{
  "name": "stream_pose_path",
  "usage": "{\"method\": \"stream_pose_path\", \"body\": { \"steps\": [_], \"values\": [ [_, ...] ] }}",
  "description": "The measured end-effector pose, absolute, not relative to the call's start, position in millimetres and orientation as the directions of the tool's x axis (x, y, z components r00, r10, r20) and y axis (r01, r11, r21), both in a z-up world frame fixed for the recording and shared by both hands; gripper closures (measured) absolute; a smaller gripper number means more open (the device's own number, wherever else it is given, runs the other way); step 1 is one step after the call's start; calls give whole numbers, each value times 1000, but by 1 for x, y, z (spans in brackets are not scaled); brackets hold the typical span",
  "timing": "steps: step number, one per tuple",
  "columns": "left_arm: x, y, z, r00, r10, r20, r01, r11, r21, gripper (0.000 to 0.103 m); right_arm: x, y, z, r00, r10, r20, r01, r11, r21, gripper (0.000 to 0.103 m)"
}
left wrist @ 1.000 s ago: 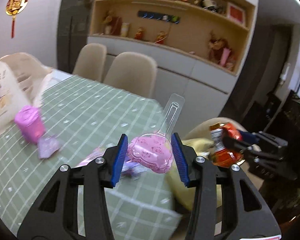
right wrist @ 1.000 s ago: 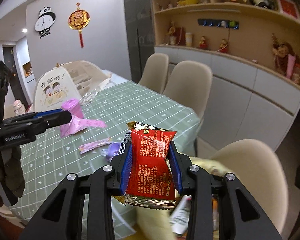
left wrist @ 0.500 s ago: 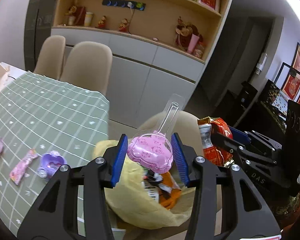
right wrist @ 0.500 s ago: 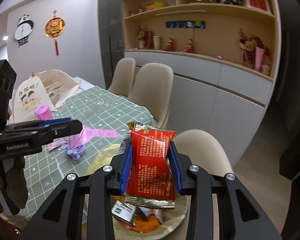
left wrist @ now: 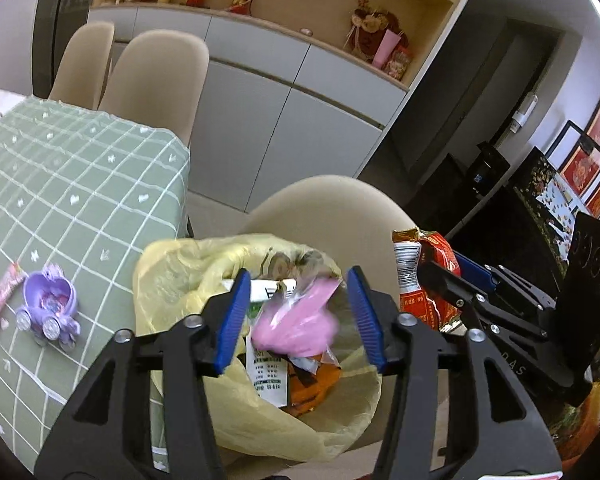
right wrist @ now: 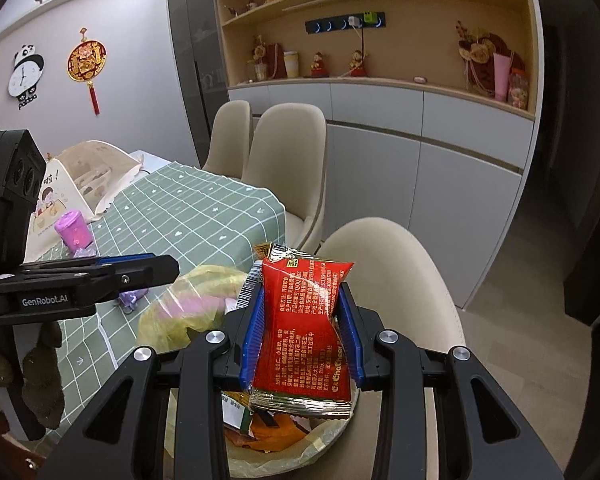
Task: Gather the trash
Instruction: 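Open both tools to drop spoon and red wrapper into yellow bag, then grasp purple blister pack with left tool while right tool reaches pink candy wrapper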
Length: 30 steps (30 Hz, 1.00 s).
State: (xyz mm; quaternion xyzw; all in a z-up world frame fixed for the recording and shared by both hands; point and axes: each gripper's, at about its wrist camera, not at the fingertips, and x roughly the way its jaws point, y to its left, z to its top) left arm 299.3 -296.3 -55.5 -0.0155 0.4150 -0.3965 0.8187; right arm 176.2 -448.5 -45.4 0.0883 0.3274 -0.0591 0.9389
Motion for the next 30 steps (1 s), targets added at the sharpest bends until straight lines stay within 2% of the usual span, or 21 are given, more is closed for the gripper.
{"method": "stream_pose_path", "body": {
  "steps": [15, 20, 30],
  "values": [
    [300, -235, -54, 449, -556, -700, 540, 793, -283, 52, 212, -431, -92, 719, 51, -693, 131, 969, 208, 69],
    [305, -203, -61, 463, -518, -719, 481, 828, -287, 50, 221, -426, -106, 701, 46, -711, 156, 964, 216, 57],
    [313, -155, -83, 431, -490, -758, 438, 848, -299, 49, 227, -407, -104, 692, 64, -719, 180, 949, 259, 53]
  ]
}}
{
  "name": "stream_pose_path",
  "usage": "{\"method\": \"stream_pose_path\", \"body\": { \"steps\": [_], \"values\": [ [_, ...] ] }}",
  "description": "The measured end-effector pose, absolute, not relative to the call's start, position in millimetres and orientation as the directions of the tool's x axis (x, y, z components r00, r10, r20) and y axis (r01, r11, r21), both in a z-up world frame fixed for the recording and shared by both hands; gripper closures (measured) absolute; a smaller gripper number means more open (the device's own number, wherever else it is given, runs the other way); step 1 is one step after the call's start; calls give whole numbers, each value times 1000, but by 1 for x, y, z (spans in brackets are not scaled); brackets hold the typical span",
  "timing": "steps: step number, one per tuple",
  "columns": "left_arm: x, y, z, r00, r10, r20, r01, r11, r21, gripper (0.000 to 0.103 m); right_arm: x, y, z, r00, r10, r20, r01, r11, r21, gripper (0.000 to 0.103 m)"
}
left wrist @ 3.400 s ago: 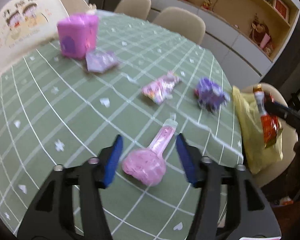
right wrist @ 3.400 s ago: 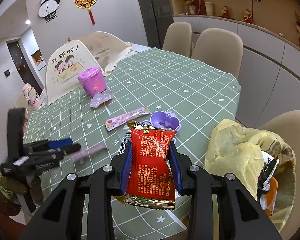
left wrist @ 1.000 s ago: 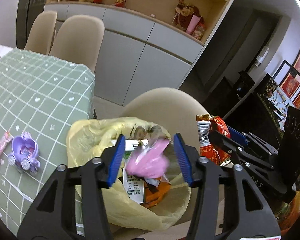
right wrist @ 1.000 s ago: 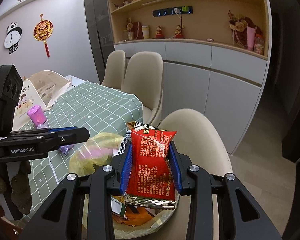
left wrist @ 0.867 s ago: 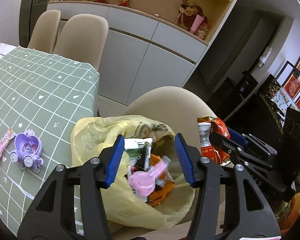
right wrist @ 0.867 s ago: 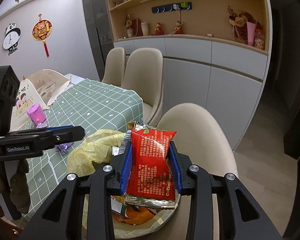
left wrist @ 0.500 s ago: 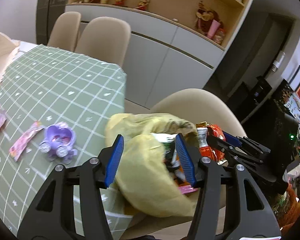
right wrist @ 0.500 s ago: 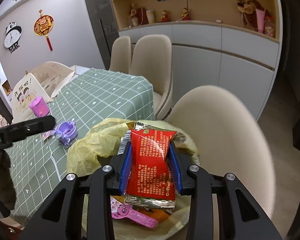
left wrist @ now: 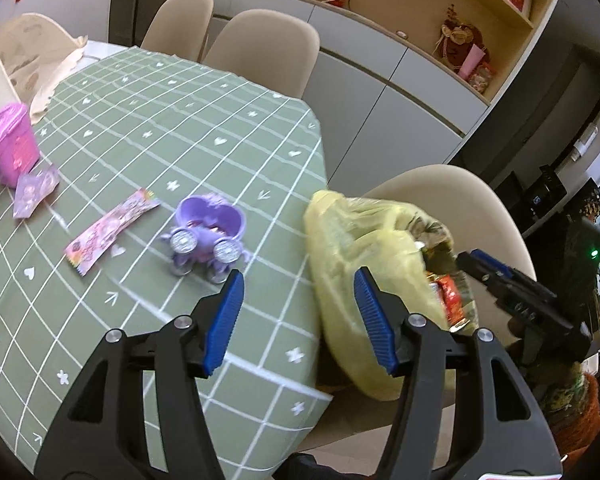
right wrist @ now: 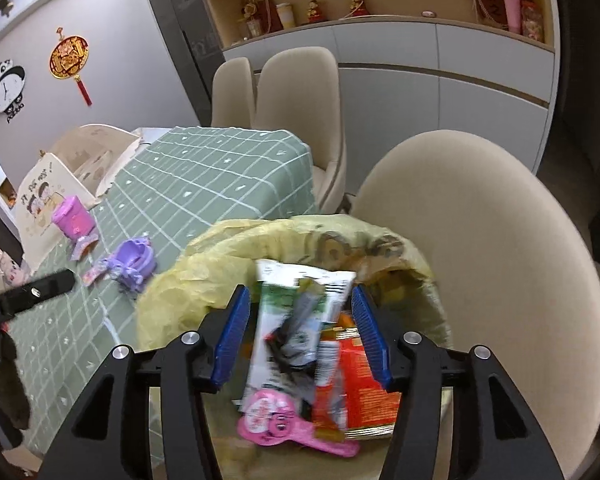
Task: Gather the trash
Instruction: 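Grasp purple blister pack with left tool while right tool reaches pink candy wrapper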
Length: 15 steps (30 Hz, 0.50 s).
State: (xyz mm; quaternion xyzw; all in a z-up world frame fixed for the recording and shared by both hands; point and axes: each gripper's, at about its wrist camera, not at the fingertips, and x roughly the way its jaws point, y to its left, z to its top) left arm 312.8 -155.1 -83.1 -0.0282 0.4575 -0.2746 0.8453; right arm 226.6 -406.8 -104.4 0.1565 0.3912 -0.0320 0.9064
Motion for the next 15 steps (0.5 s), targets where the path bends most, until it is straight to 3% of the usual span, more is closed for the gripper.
{"method": "stream_pose_path", "body": {
  "steps": [10, 15],
  "values": [
    [342, -80, -92, 506, -435, -745, 418, 879, -229, 49, 247, -341, -70, 743, 47, -668, 147, 962, 230, 53],
    [390, -6, -103, 572, -338, -748, 262, 939, -224, 49, 260, -299, -66, 733, 55, -678, 118, 971, 207, 53]
  ]
}}
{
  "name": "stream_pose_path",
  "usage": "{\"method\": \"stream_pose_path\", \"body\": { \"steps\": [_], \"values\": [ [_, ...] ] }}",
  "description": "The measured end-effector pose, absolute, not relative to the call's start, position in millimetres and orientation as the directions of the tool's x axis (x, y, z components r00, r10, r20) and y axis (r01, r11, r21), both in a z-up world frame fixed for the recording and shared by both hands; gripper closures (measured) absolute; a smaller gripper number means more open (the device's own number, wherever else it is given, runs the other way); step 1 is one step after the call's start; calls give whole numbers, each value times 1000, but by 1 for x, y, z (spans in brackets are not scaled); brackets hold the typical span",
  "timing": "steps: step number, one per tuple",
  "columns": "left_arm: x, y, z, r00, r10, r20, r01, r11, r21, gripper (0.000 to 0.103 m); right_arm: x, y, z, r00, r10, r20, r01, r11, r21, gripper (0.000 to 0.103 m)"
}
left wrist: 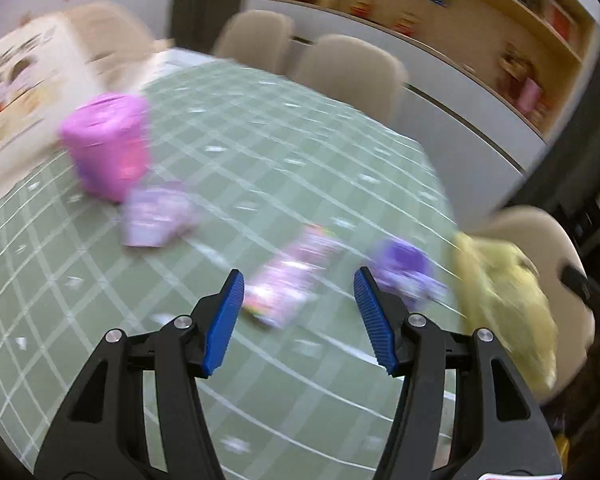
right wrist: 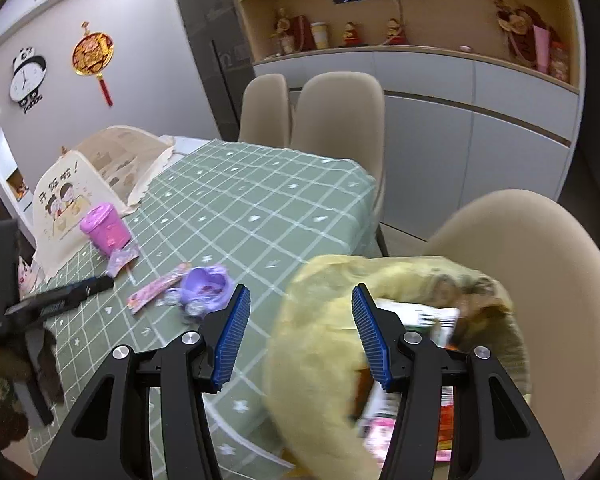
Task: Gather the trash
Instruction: 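Grasp purple blister pack with left tool while right tool reaches pink candy wrapper, then grasp pink candy-stick wrapper with right tool while left tool holds blister pack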
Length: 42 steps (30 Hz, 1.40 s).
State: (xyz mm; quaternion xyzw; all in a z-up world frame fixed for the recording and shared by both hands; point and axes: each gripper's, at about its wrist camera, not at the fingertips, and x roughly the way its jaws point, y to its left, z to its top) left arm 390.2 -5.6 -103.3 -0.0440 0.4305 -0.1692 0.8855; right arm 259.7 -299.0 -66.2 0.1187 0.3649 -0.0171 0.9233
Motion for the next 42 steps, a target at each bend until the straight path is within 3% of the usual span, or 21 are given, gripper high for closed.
{"method": "stream_pose_path", "body": {
  "steps": [5, 21, 22, 25, 27, 38, 42],
  "values": [
    [436, 45, -120, 579, -275, -768, 138, 961, -240, 49, 275, -256, -82, 681, 69, -729, 91, 980, 177, 53],
    [512, 65, -154, 550, -210, -808, 109, 978, -180, 49, 300, -193, -140, 528, 148, -836, 78, 972, 221, 53],
    [512, 63, -156, 544, -202, -814, 112, 979, -168, 51, 303, -189, -141, 522, 161, -838, 69, 971, 229, 53],
    [511, 61, -160, 524, -196, -829, 130, 980, -150, 80, 315, -171, -141, 516, 196, -834, 13, 972, 236, 53],
    [505, 63, -160, 513, -214, -831, 155, 976, -155, 88, 325, -161, -142, 517, 218, -828, -18, 970, 244, 53],
    [453, 89, -158, 447, -288, -847, 210, 954, -213, 88, 391, -121, -155, 520, 298, -801, -48, 946, 321, 53],
    [443, 99, -152, 446, -308, -840, 216, 948, -232, 72, 415, -112, -162, 537, 246, -807, 0, 957, 292, 53]
  ]
}}
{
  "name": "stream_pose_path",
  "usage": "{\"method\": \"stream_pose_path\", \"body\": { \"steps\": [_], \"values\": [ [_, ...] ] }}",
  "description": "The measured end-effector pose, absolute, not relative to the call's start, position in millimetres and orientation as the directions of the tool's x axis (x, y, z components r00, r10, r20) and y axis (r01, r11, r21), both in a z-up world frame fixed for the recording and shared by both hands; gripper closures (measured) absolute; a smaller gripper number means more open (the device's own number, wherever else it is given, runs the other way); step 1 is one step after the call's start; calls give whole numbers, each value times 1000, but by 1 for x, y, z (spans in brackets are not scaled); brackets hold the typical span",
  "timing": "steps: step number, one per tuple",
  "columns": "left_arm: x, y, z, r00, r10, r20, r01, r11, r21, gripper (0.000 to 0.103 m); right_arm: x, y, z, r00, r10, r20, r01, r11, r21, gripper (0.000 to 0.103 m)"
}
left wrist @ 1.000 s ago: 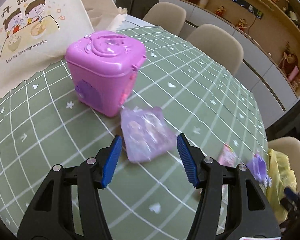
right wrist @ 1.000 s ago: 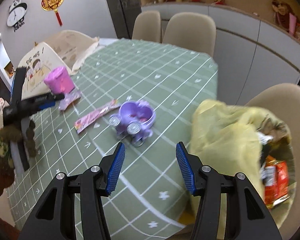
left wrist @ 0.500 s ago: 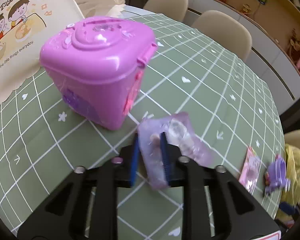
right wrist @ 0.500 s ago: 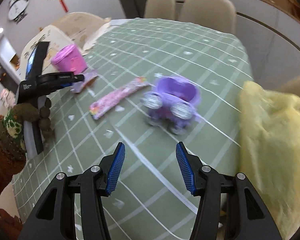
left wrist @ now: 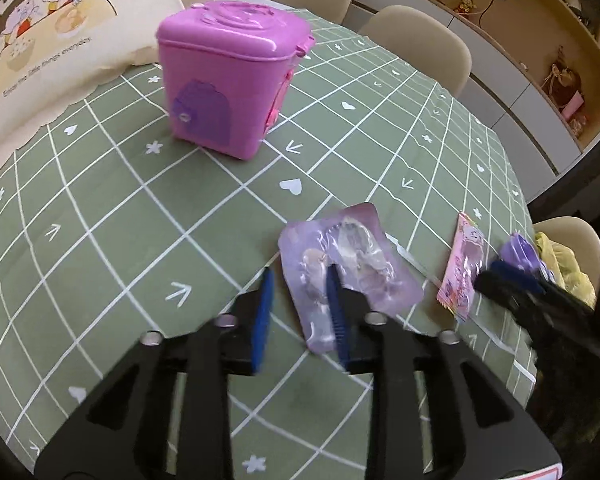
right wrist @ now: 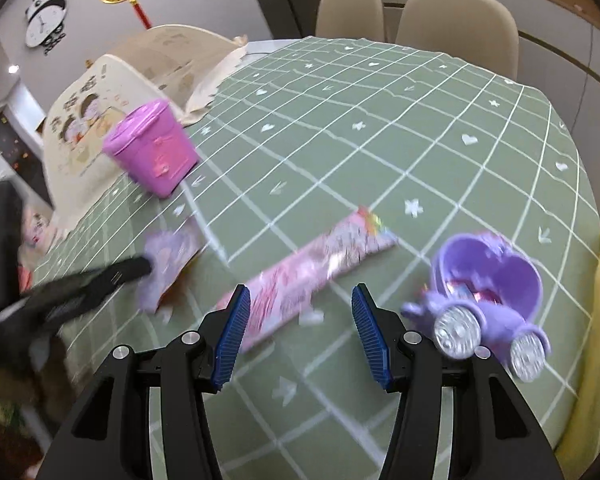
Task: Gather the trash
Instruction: 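Grasp pink candy-stick wrapper with right tool while left tool holds blister pack, then carry blister pack and pink candy wrapper over the yellow bag with both tools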
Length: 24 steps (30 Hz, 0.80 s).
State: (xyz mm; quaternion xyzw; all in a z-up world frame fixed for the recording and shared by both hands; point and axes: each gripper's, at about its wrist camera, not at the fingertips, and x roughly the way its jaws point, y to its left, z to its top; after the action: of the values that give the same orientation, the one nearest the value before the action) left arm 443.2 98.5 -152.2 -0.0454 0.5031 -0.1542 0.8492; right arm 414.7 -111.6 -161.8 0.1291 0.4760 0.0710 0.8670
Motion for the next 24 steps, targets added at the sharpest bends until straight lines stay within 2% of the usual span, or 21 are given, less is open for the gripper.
{"method": "stream_pose_path", "body": {
  "steps": [5, 9, 10, 12, 13, 14, 17, 22, 24],
  "values": [
    [439, 105, -146, 450, -327, -831, 221, 942, -252, 69, 435, -109, -167, 541, 173, -823, 33, 974, 226, 53],
    [438, 109, -144, 453, -362, -815, 224, 931, -289, 64, 439, -109, -171, 531, 175, -829, 3, 978, 209, 53],
    [439, 109, -143, 453, -368, -812, 223, 929, -296, 63, 438, -107, -171, 529, 171, -831, -21, 982, 189, 56],
    [442, 109, -144, 451, -379, -808, 219, 925, -312, 61, 433, -105, -171, 522, 164, -837, -55, 986, 160, 77],
    [443, 109, -145, 448, -385, -807, 218, 922, -319, 61, 430, -106, -171, 513, 177, -840, -74, 984, 163, 82],
    [445, 108, -146, 443, -392, -806, 217, 920, -328, 60, 427, -107, -171, 506, 186, -842, -83, 982, 168, 92],
    [448, 105, -149, 437, -393, -809, 213, 919, -331, 56, 411, -113, -171, 494, 197, -846, -100, 980, 170, 96],
    [455, 97, -159, 427, -360, -829, 188, 933, -308, 55, 382, -131, -164, 508, 189, -840, -65, 981, 181, 97],
    [457, 93, -159, 443, -347, -827, 180, 938, -297, 51, 371, -138, -161, 516, 183, -837, -43, 981, 189, 97]
  ]
}}
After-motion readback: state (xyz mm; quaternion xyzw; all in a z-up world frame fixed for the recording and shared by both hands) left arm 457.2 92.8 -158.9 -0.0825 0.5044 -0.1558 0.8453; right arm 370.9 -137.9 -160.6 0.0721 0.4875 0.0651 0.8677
